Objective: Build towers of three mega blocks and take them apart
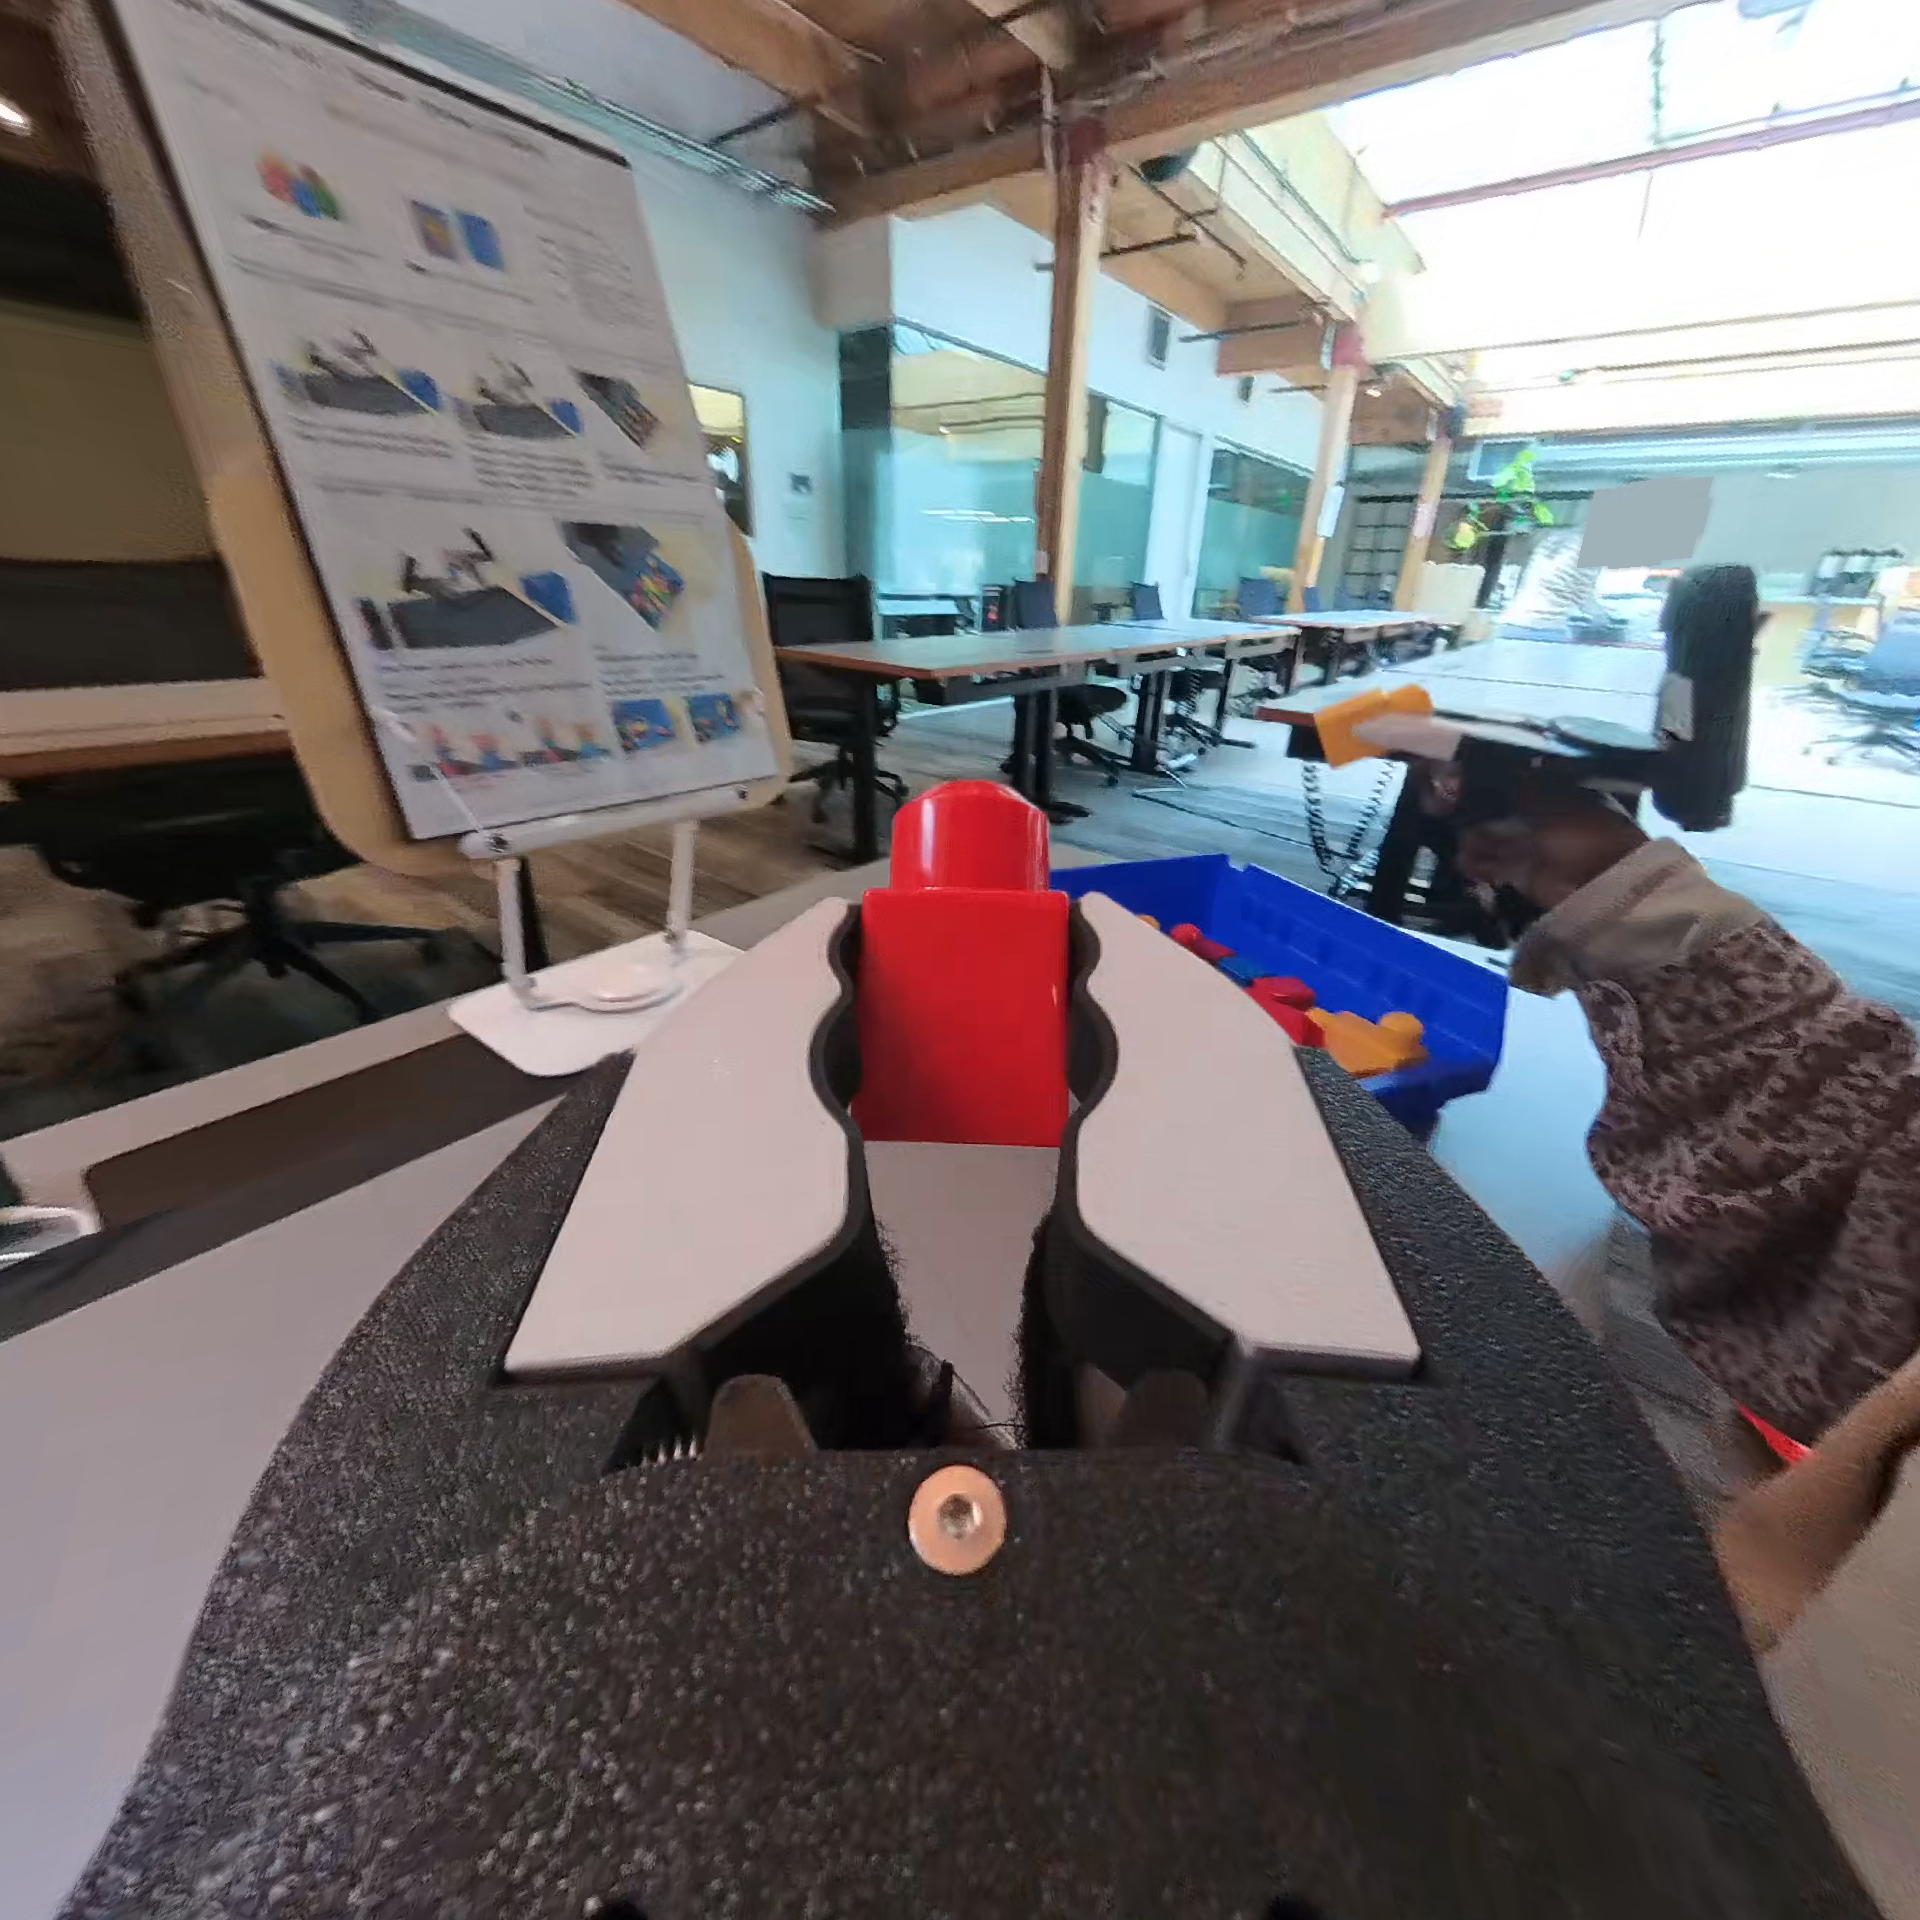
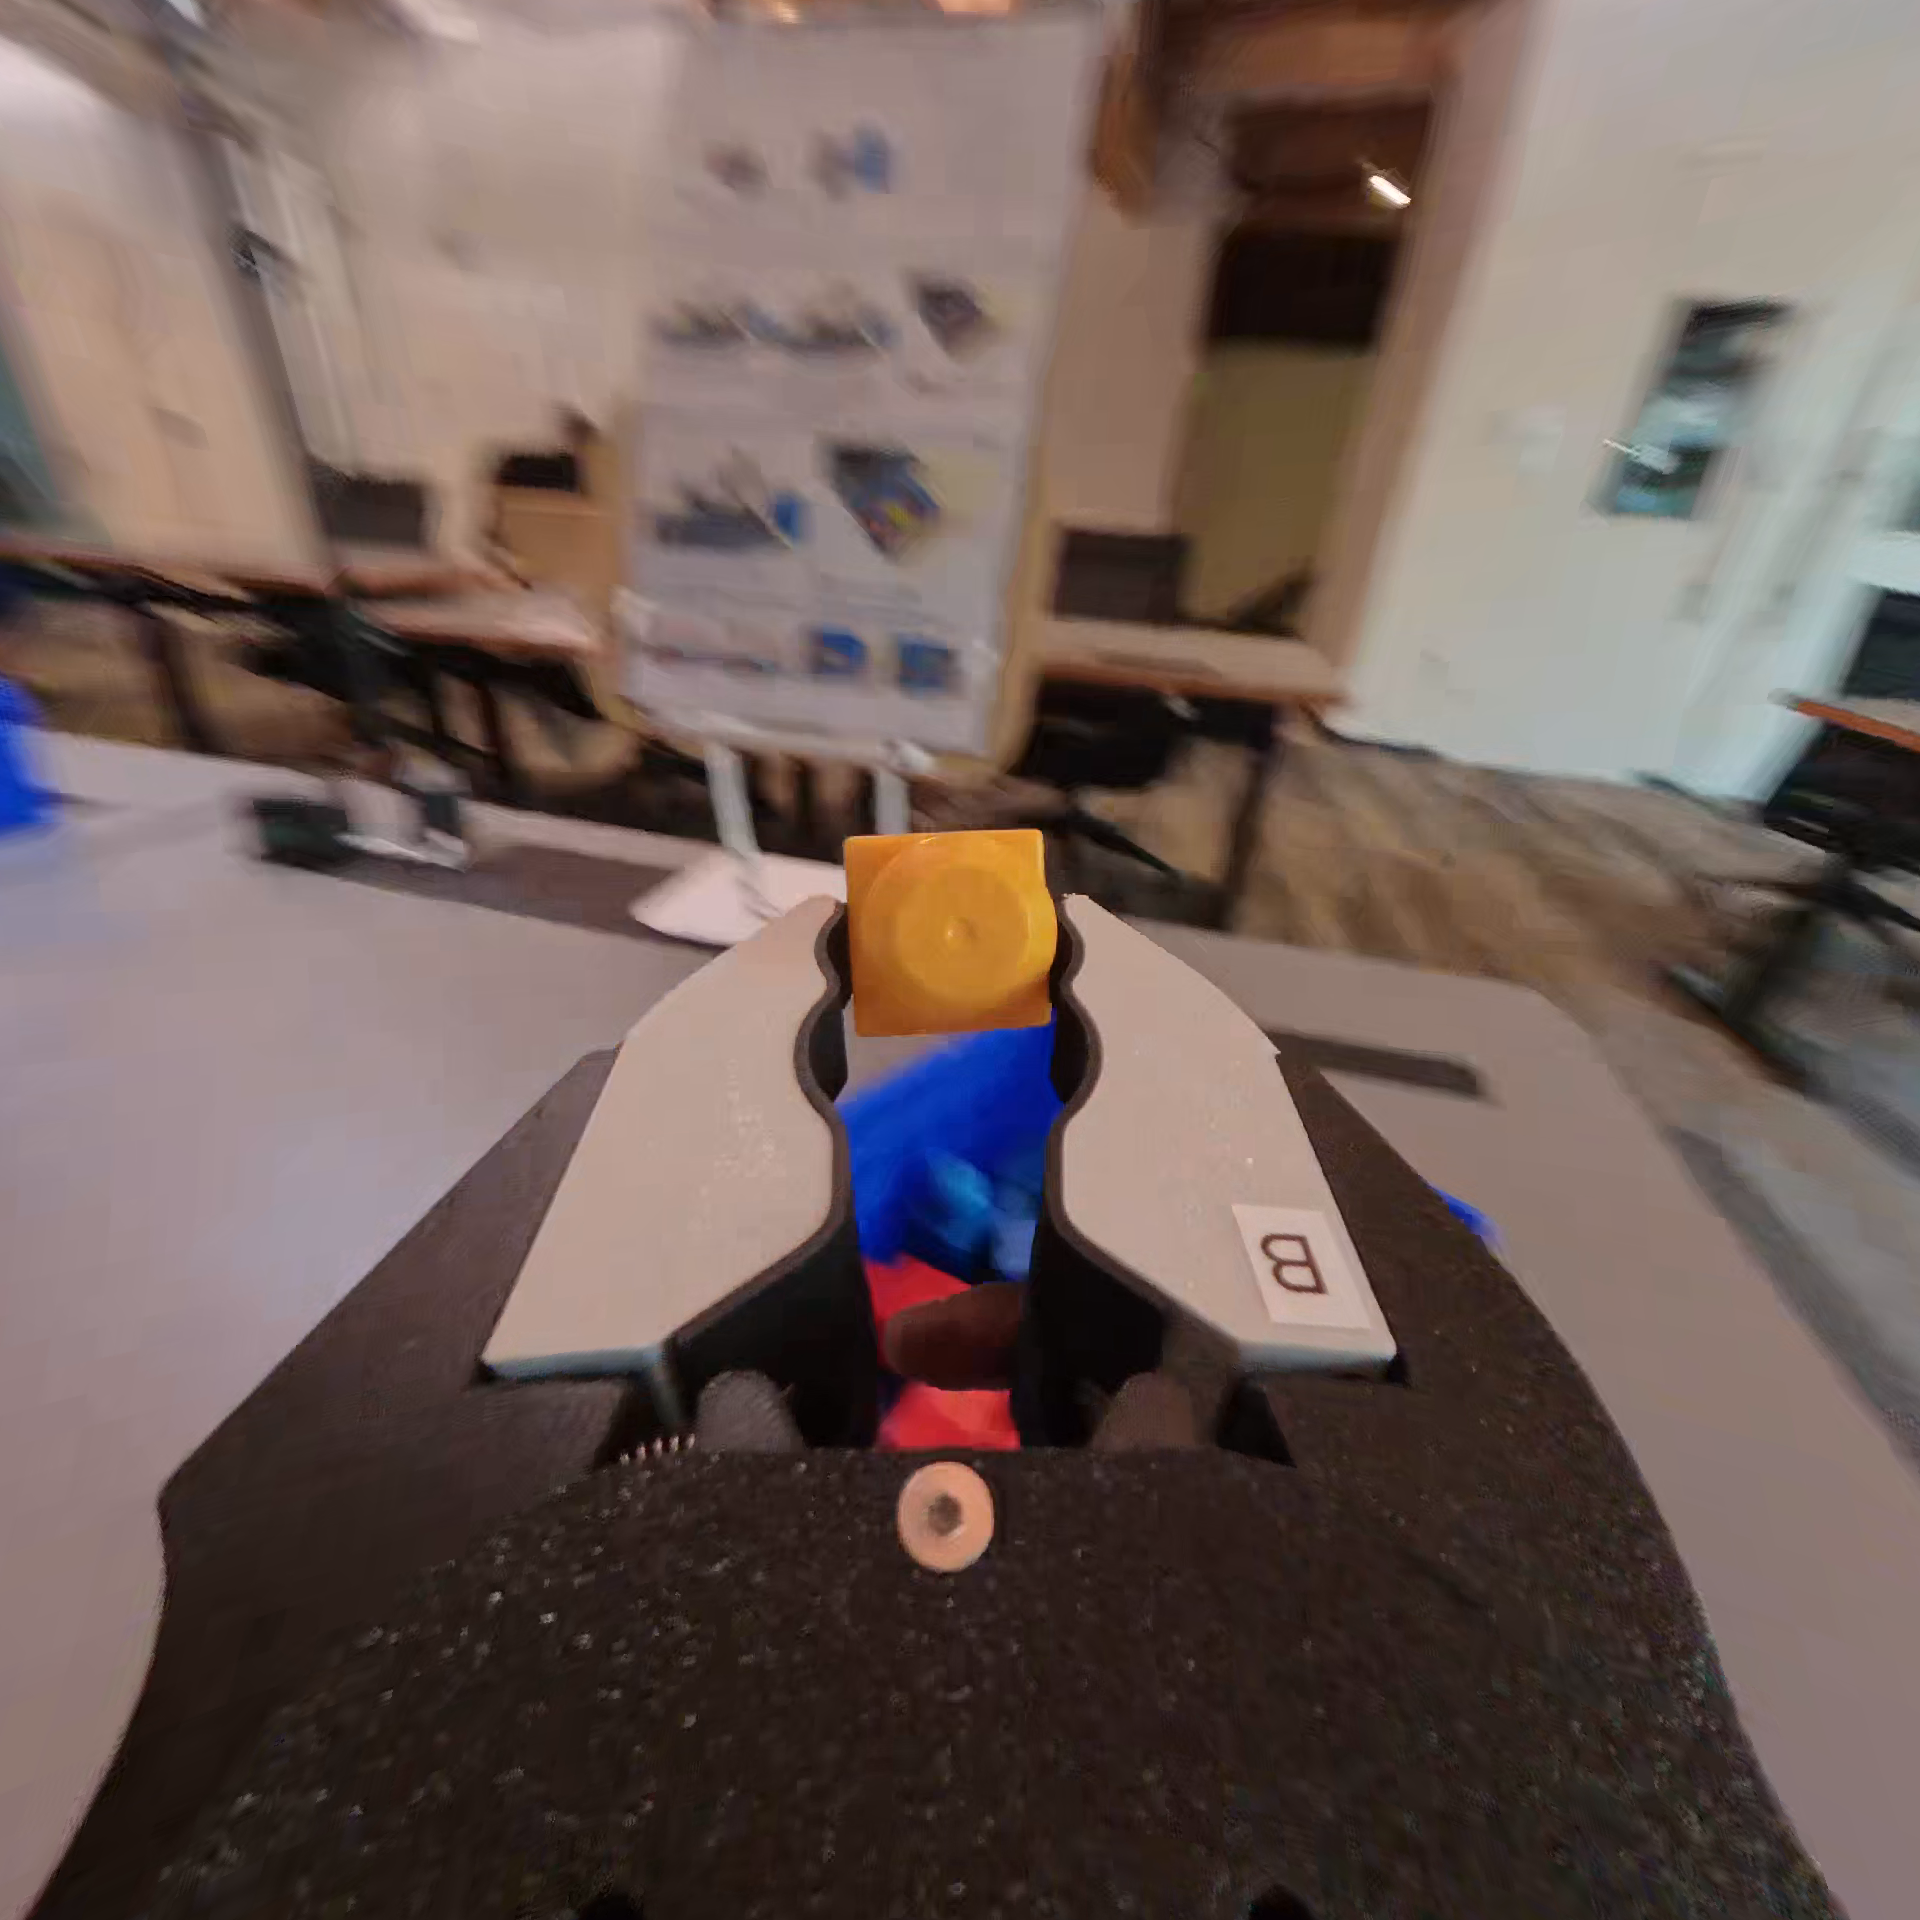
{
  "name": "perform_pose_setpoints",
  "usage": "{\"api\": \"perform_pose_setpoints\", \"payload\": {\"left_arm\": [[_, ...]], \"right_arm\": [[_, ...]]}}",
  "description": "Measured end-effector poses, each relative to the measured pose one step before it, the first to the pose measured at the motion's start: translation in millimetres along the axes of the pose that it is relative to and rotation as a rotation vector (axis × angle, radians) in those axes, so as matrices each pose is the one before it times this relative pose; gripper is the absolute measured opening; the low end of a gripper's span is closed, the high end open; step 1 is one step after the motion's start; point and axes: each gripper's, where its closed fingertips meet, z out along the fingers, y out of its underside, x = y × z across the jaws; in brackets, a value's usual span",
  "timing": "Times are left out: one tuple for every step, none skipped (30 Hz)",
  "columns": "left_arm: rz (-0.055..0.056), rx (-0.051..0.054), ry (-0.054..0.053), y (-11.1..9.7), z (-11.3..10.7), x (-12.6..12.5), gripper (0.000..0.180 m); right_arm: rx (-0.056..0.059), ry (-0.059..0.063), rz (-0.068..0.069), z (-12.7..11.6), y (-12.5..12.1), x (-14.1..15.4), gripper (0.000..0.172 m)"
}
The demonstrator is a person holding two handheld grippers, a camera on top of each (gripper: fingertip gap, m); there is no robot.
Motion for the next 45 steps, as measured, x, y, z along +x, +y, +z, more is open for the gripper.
{"api": "perform_pose_setpoints", "payload": {"left_arm": [[0.0091,0.0075,-0.0184,-2.65,-2.91,-2.53,0.036],[0.011,0.0067,-0.0115,-2.19,-1.85,-1.06,0.036],[0.012,0.0147,-0.0107,-3.23,-1.1,-0.24,0.036],[0.0097,0.0201,-0.006,-3.66,-0.66,0.7,0.036],[0.0048,0.0148,0.0046,-2.96,-0.13,2.13,0.036],[0.0016,0.0051,0.0126,-1.42,0.19,3.1,0.036],[0.0021,-0.0037,0.0137,0.03,0.6,3.04,0.036],[0.0051,-0.0059,0.0059,0.58,0.78,1.78,0.036],[0.0091,-0.0046,-0.0028,0.69,0.85,0.51,0.036],[0.0101,-0.0062,-0.006,1.22,0.91,-0.18,0.036],[0.0075,-0.0085,-0.0036,1.54,0.83,-0.19,0.036],[0.0039,-0.0081,0.0017,1.58,0.8,0.27,0.036],[0.0005,-0.0037,0.0045,0.94,0.7,0.61,0.036],[-0.0024,0.0008,0.0041,0.39,0.5,0.45,0.036],[-0.0034,0.0018,0.0027,0.24,0.4,0.24,0.036],[-0.0021,-0.0006,0.002,0.45,0.33,0.09,0.036],[0.0,-0.0035,0.0013,0.72,0.09,-0.06,0.036],[0.0015,-0.004,-0.0001,0.67,0.05,-0.13,0.036],[0.0025,-0.0024,-0.0029,0.43,-0.02,-0.44,0.036],[0.0034,-0.0012,-0.0042,0.09,-0.37,-0.5,0.036],[0.004,-0.0008,-0.0032,-0.05,-0.33,-0.42,0.036],[0.0032,-0.0006,-0.0015,0.04,-0.28,-0.22,0.036],[0.0003,0.0002,0.0002,0.05,-0.17,-0.1,0.036],[-0.0031,0.0009,0.0024,0.1,0.11,0.23,0.036],[-0.0051,-0.0009,0.0051,0.65,0.62,0.58,0.036],[-0.0065,-0.0057,0.0073,1.6,1.05,0.77,0.036],[-0.0072,-0.0094,0.0083,2.48,1.63,1.01,0.036],[-0.0073,-0.01,0.0102,2.82,2.26,1.43,0.036],[-0.0117,-0.0081,0.0133,3.15,3.28,2.08,0.036],[-0.0215,-0.0073,0.0196,3.55,4.66,3.29,0.036],[-0.0338,-0.0084,0.0292,4.23,6.0,4.69,0.036],[-0.0506,0.0024,0.0329,3.46,7.34,5.04,0.036],[-0.0705,0.0267,0.0414,1.14,8.23,5.76,0.036],[-0.0919,0.0496,0.0584,-0.55,8.29,7.16,0.036],[-0.1144,0.0641,0.0673,-1.58,7.71,6.92,0.036],[-0.1341,0.0698,0.0663,-1.19,6.7,4.63,0.036],[-0.1412,0.0645,0.0628,0.23,5.38,2.51,0.036],[-0.138,0.0599,0.0572,1.17,4.11,0.27,0.036],[-0.1287,0.0578,0.0431,1.27,2.82,-2.39,0.036],[-0.1062,0.0512,0.03,1.21,1.79,-3.9,0.036],[-0.0712,0.0413,0.0174,1.79,1.33,-4.46,0.036],[-0.0408,0.0244,-0.001,3.67,1.34,-5.75,0.036],[-0.0257,0.0017,-0.0114,6.1,1.76,-5.73,0.036],[-0.0222,-0.0209,-0.0047,8.56,2.44,-3.86,0.036],[-0.0267,-0.0384,0.0095,9.9,3.18,-1.1,0.036]], "right_arm": [[-0.0684,0.0686,-0.0304,-0.27,12.2,15.42,0.036],[-0.0639,0.044,-0.02,1.33,11.89,10.89,0.036],[-0.0614,0.0381,-0.0136,2.2,11.84,9.23,0.036],[-0.0718,0.0236,-0.0138,2.92,13.16,6.53,0.036],[-0.0794,0.0125,-0.0152,3.2,13.88,4.55,0.036],[-0.0724,0.0172,-0.0161,2.93,12.83,4.71,0.036],[-0.0703,0.0184,-0.0193,2.63,12.12,4.49,0.036],[-0.0637,0.0192,-0.0187,2.2,10.88,4.23,0.036],[-0.0556,0.0135,-0.0163,1.78,9.45,3.09,0.036],[-0.0479,0.0066,-0.0139,1.71,8.18,2.0,0.036],[-0.0353,0.0069,-0.0116,1.25,6.11,1.61,0.036],[-0.0216,-0.0022,-0.014,0.92,3.7,-0.44,0.036],[-0.0194,-0.0171,-0.013,0.82,2.94,-3.02,0.036],[-0.0204,-0.0237,-0.0101,0.9,2.59,-4.54,0.036],[-0.0242,-0.0267,-0.0109,1.65,3.02,-5.46,0.036],[-0.0341,-0.0275,-0.0141,2.7,4.35,-5.95,0.036],[-0.037,-0.0208,-0.0173,3.78,4.75,-5.51,0.036],[-0.0369,-0.0116,-0.0206,4.32,4.54,-4.36,0.036],[-0.0348,0.0006,-0.0184,4.45,4.15,-2.49,0.036],[-0.0333,0.006,-0.0115,4.1,3.87,-1.23,0.036],[-0.0292,0.0051,-0.0086,3.67,3.24,-0.74,0.036],[-0.0163,0.0092,-0.0089,2.79,1.57,0.14,0.037],[0.0002,0.0146,-0.0032,1.23,-0.82,1.29,0.042],[0.0122,0.0155,0.0072,-0.79,-2.85,2.25,0.048],[0.023,0.008,0.0128,-2.35,-4.16,1.5,0.051],[0.0314,0.0004,0.0092,-3.18,-5.24,0.48,0.053],[0.0366,0.0001,-0.0007,-3.89,-6.02,0.1,0.055],[0.0457,0.0048,-0.0125,-4.89,-7.94,-0.38,0.056],[0.0591,-0.001,-0.0187,-6.11,-10.8,-2.72,0.056],[0.0794,-0.0193,-0.0208,-6.88,-15.3,-7.13,0.057],[0.1061,-0.0468,-0.0331,-7.64,-21.05,-13.58,0.06],[0.1309,-0.0629,-0.0469,-7.64,-26.34,-19.17,0.064],[0.1425,-0.0652,-0.0598,-6.19,-29.74,-22.42,0.068],[0.1374,-0.0544,-0.0739,-3.68,-30.15,-22.86,0.072],[0.1297,-0.0279,-0.0733,-0.88,-29.65,-19.98,0.07],[0.123,-0.013,-0.0591,1.71,-28.08,-18.23,0.065],[0.1194,-0.0074,-0.0387,3.89,-26.24,-17.64,0.06],[0.1068,-0.013,-0.0274,5.09,-22.42,-18.43,0.057],[0.0821,-0.0101,-0.0144,6.3,-17.24,-17.19,0.054],[0.0534,0.0023,0.0088,7.21,-11.57,-14.15,0.054],[0.0393,-0.0121,0.0223,7.16,-7.56,-15.44,0.054],[0.0238,-0.0184,0.0154,6.69,-3.56,-15.18,0.056],[0.0048,-0.0101,-0.0065,5.89,0.11,-12.15,0.059],[-0.0048,-0.0091,-0.025,4.7,1.63,-9.79,0.064],[-0.0108,-0.0027,-0.0298,3.11,2.23,-6.15,0.068]]}}
